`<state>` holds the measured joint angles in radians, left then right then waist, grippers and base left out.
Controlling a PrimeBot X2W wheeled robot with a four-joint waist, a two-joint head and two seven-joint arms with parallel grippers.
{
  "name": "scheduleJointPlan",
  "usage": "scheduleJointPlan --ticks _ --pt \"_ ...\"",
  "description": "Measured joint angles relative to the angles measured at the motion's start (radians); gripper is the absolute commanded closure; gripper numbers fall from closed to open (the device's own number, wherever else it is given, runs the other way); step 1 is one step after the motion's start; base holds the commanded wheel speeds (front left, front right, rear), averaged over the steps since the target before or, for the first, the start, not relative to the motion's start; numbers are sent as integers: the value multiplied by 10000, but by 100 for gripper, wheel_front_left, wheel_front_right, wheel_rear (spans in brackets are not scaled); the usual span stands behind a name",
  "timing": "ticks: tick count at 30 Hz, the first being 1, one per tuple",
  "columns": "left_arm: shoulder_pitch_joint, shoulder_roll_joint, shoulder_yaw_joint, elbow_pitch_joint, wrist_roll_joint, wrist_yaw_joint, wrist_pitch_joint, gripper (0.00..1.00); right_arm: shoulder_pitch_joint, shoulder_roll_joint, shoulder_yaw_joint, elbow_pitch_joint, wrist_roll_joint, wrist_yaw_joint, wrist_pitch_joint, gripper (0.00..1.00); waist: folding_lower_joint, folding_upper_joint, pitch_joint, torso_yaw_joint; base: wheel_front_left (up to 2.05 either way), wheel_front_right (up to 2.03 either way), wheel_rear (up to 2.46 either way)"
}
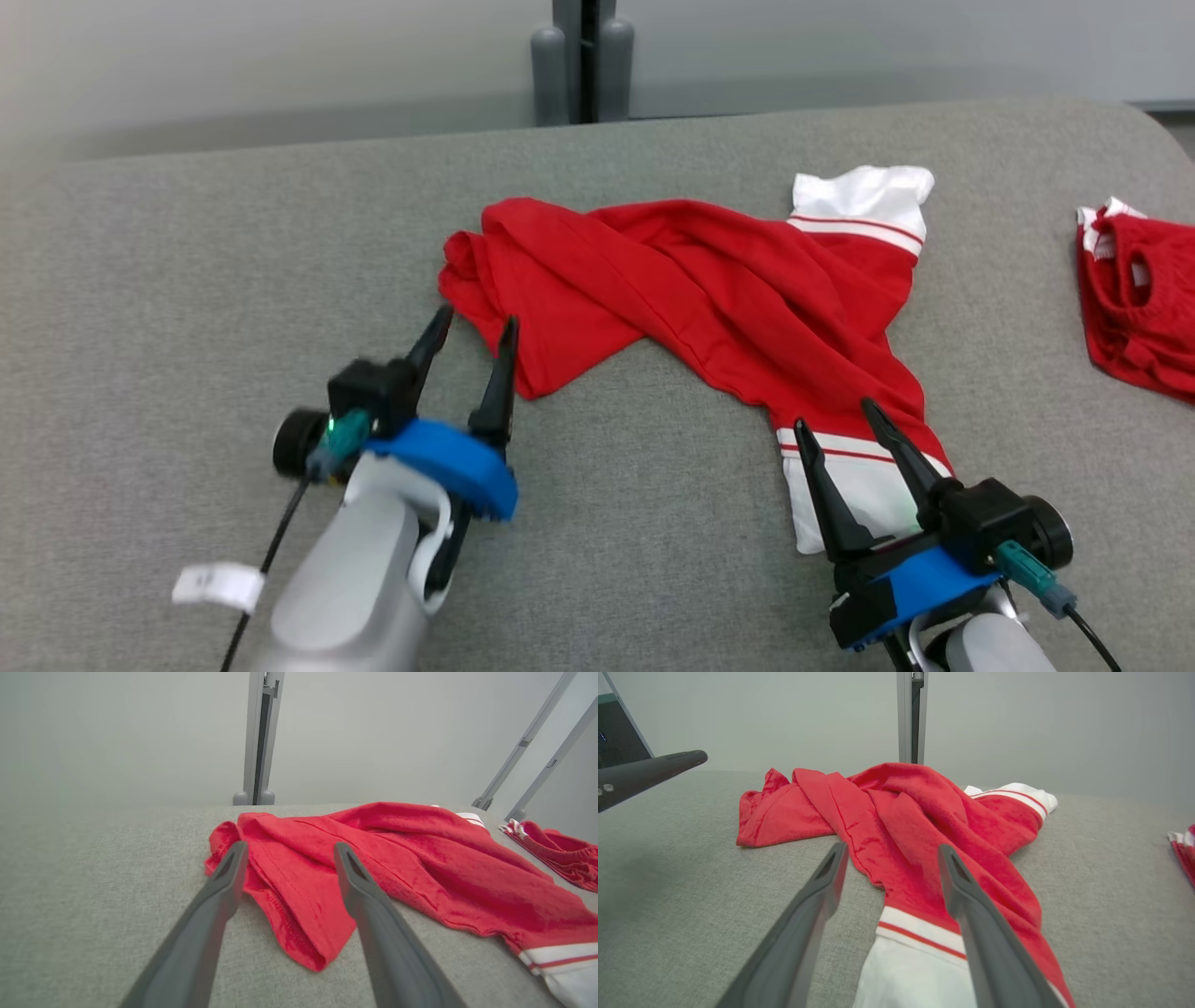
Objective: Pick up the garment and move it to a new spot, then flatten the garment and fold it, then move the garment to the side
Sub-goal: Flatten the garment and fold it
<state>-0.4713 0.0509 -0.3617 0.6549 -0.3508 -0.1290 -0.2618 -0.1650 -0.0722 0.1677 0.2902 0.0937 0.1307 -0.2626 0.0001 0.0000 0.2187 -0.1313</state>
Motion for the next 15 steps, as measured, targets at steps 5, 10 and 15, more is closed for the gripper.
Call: scheduleJointPlan --ticks 5,10,15 --pt "-1903 12 -740 1613 -667 0 318 0 -328 52 217 -46 40 0 0 0 0 0 473 -202 0 0 0" --pt "-2857 17 -1377 2746 -1400 0 842 0 -558 100 384 -71 79 0 0 0 1 0 801 -353 0 0 0" --pt "-3058 29 -1825 3524 -2128 -2 1116 0 -680 117 500 -61 123 2 0 0 1 0 946 -455 0 0 0"
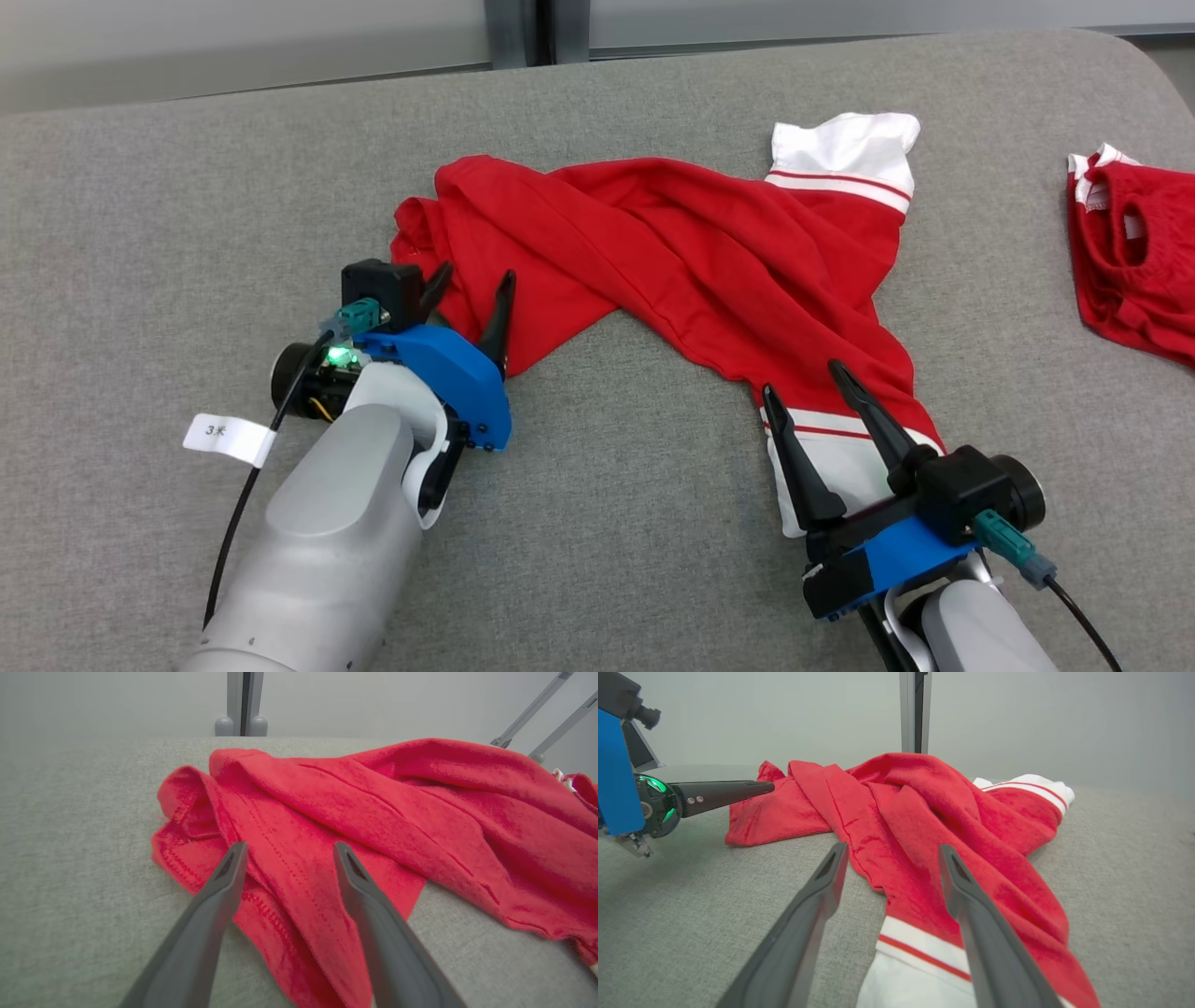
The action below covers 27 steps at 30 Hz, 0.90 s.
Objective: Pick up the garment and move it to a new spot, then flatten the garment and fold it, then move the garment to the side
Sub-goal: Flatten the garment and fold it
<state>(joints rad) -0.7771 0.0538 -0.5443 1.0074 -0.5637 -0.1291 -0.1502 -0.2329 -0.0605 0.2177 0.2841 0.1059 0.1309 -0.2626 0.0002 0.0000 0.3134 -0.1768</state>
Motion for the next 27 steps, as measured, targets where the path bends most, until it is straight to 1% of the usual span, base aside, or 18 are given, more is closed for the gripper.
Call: scheduleJointPlan --ticks 4,8,13,21,22,23,24,25,26,27 --pt "-32 25 -476 245 -451 0 -38 0 -50 4 -8 23 -2 -2 0 0 0 0 72 -4 0 0 0" --pt "-162 84 -872 337 -748 2 -353 0 -86 6 -17 40 -4 -2 0 0 0 0 112 46 0 0 0" --pt "-221 121 -1354 545 -1200 0 -360 0 -116 12 44 107 -6 0 0 0 0 0 115 65 0 0 0" --pt "-300 274 -2169 431 -1896 0 -418 0 -205 21 88 155 12 0 0 0 -1 0 100 28 0 0 0" --pt "-319 305 -2249 422 -1983 0 -451 3 -206 21 86 165 13 0 0 0 -1 0 91 21 0 0 0" --pt "-331 339 -2345 420 -2063 0 -456 30 -205 21 86 180 19 -2 0 0 -1 0 82 13 0 0 0" --pt "-335 364 -2449 407 -2140 0 -472 64 -205 21 82 188 25 -2 0 0 -1 0 71 7 0 0 0" --pt "-337 380 -2535 378 -2205 0 -520 89 -205 23 82 199 27 0 0 0 -1 0 60 1 0 0 0" --pt "-344 395 -2617 347 -2274 0 -564 100 -205 23 79 213 33 -2 0 0 -1 0 46 1 0 0 0" --pt "-344 395 -2617 347 -2274 0 -564 100 -205 23 79 213 33 -2 0 0 -1 0 46 1 0 0 0"
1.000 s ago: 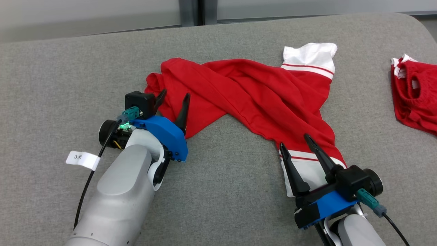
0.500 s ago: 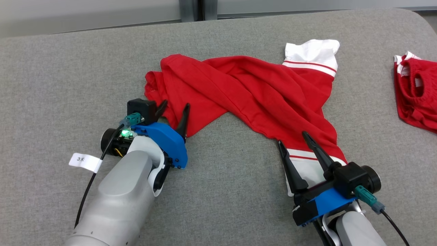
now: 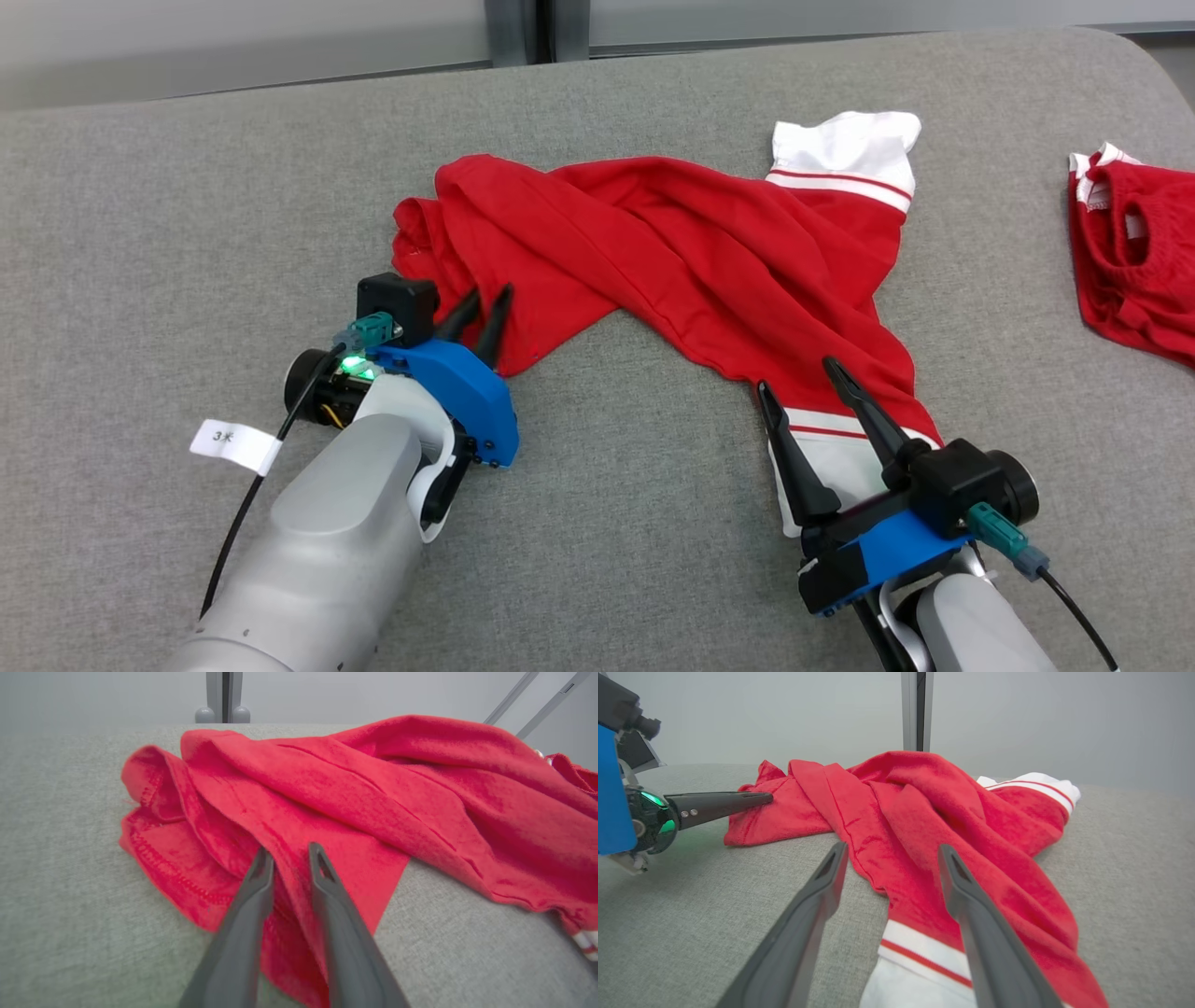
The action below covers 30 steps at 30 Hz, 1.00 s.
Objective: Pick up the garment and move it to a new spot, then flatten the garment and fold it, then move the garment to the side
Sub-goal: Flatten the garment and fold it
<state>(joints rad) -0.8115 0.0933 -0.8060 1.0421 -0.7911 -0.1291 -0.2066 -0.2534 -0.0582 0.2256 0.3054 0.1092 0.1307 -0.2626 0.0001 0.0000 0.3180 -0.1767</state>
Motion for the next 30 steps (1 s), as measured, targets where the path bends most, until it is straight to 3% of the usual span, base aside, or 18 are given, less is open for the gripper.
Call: scheduleJointPlan --ticks 9,13,18,28,30 --pt "76 276 -391 -428 -372 -2 -522 100 216 15 -217 201 128 0 0 0 -1 0 -642 406 0 0 0" --pt "347 677 477 -1632 278 -2 -556 100 508 17 -387 307 188 0 0 0 -3 0 -1257 952 0 0 0" --pt "2357 1089 1536 -2920 1638 8 -558 100 1034 33 -449 571 349 0 0 0 -5 0 -2187 1792 0 0 0" --pt "5061 1175 3206 -2646 2109 253 -560 100 1329 58 -309 729 510 0 2 0 -3 0 -2541 2184 0 0 0" --pt "5377 1137 3551 -2380 2123 389 -560 78 1336 65 -232 765 512 0 2 0 -2 0 -2528 2097 0 0 0"
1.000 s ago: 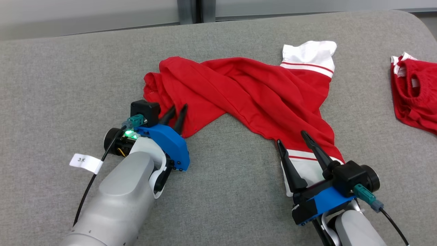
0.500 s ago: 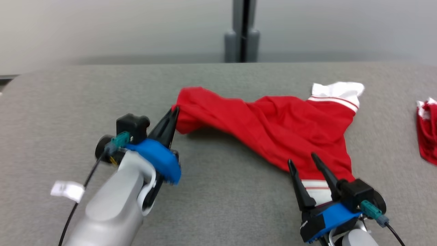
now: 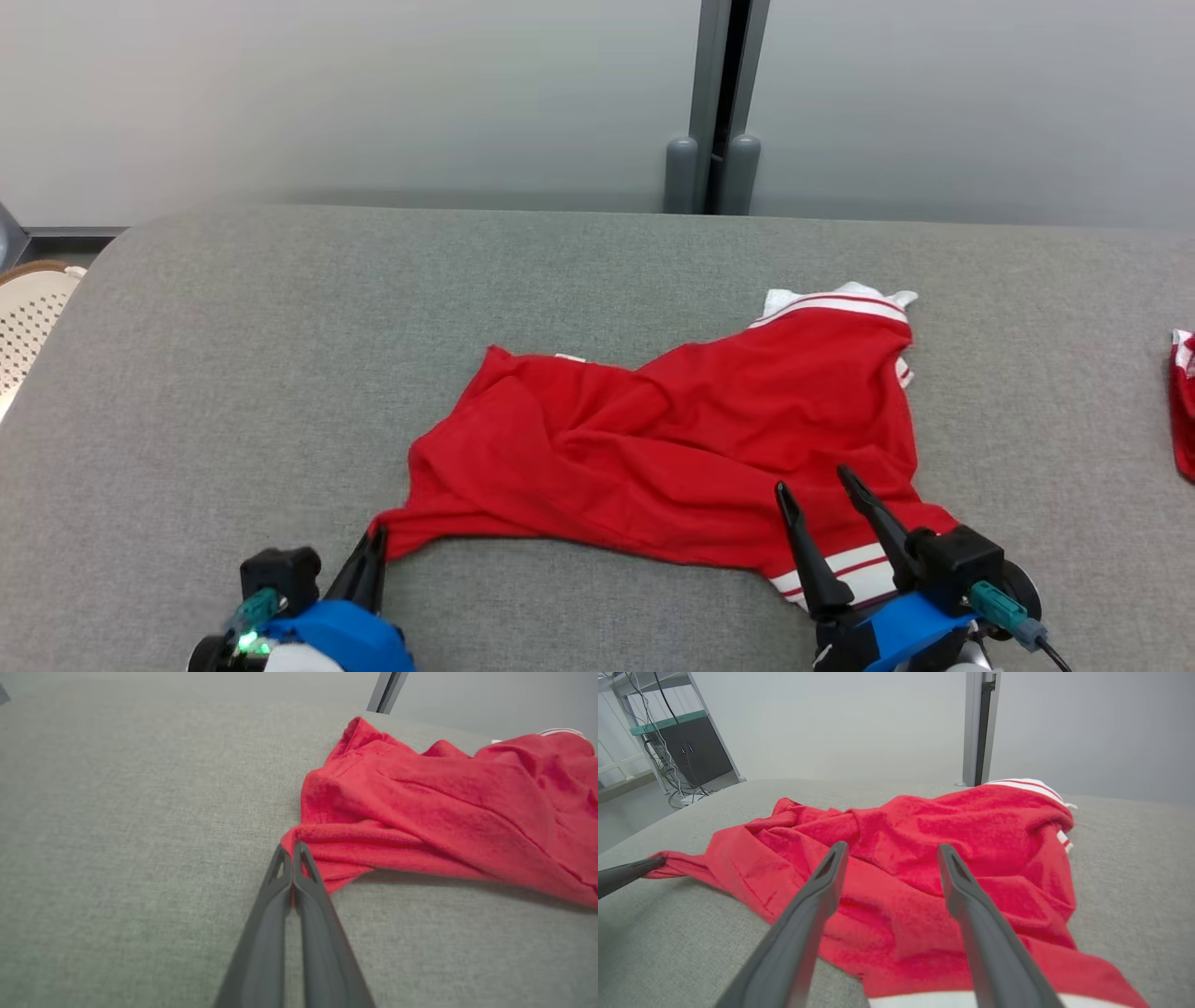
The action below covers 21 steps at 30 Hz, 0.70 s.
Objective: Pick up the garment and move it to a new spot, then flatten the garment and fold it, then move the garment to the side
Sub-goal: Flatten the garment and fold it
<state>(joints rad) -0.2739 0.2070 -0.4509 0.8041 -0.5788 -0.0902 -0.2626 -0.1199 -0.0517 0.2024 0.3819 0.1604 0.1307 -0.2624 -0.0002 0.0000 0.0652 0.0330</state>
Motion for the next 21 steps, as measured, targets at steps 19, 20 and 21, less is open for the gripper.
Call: scheduleJointPlan --ticks 19,20,21 --pt "-2094 -384 1266 550 1231 -184 15 0 -413 4 180 -174 -6 0 -2 0 3 0 1060 -835 0 0 0" --pt "-2302 -399 1183 782 1227 -228 59 0 -427 6 203 -188 -6 0 -2 0 3 0 1127 -875 0 0 0" --pt "-2473 -407 1110 1011 1221 -259 144 0 -443 6 222 -190 -4 0 0 0 3 0 1189 -918 0 0 0"
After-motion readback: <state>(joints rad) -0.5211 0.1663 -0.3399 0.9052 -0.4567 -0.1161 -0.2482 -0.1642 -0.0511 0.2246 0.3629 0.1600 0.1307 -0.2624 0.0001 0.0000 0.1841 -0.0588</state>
